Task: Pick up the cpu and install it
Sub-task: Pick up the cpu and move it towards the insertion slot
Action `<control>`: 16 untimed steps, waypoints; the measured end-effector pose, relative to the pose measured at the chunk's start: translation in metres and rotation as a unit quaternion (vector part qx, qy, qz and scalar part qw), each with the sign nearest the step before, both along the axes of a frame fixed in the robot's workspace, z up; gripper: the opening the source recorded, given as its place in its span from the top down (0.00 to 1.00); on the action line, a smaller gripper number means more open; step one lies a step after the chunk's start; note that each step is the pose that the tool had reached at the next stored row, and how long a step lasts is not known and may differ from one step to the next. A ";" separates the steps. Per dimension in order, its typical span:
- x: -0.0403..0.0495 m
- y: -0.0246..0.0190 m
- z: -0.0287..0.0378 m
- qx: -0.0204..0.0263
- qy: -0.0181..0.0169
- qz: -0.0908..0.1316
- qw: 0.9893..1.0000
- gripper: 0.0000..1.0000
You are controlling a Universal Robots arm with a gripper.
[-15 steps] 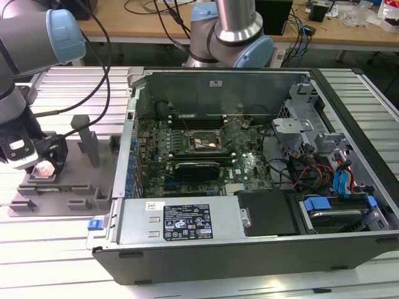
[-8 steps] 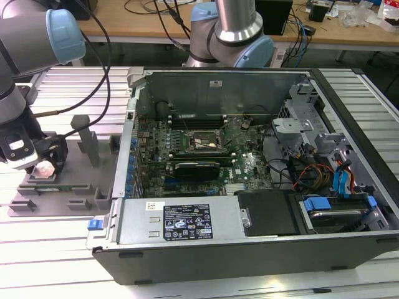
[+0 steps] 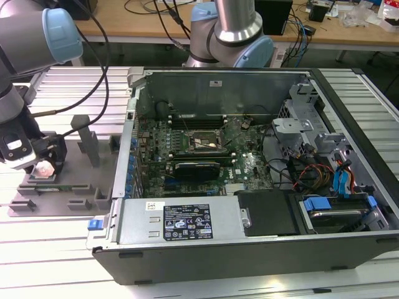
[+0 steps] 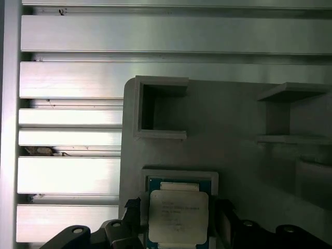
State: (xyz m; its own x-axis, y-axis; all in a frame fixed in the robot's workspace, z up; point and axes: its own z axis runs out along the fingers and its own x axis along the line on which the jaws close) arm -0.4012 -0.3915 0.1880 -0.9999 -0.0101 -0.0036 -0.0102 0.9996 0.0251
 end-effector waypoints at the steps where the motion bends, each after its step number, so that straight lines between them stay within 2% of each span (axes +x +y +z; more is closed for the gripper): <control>1: -0.0001 0.0001 0.0000 0.000 0.000 0.000 1.000 0.32; 7: -0.0004 0.0001 0.0000 0.000 0.000 0.000 1.000 0.32; 9: -0.0004 0.0001 -0.0001 0.000 0.000 0.000 1.000 0.34; 10: -0.0004 0.0001 -0.0001 0.000 0.000 0.000 1.000 0.41; 16: -0.0005 0.0001 0.0010 0.000 0.000 0.000 1.000 0.41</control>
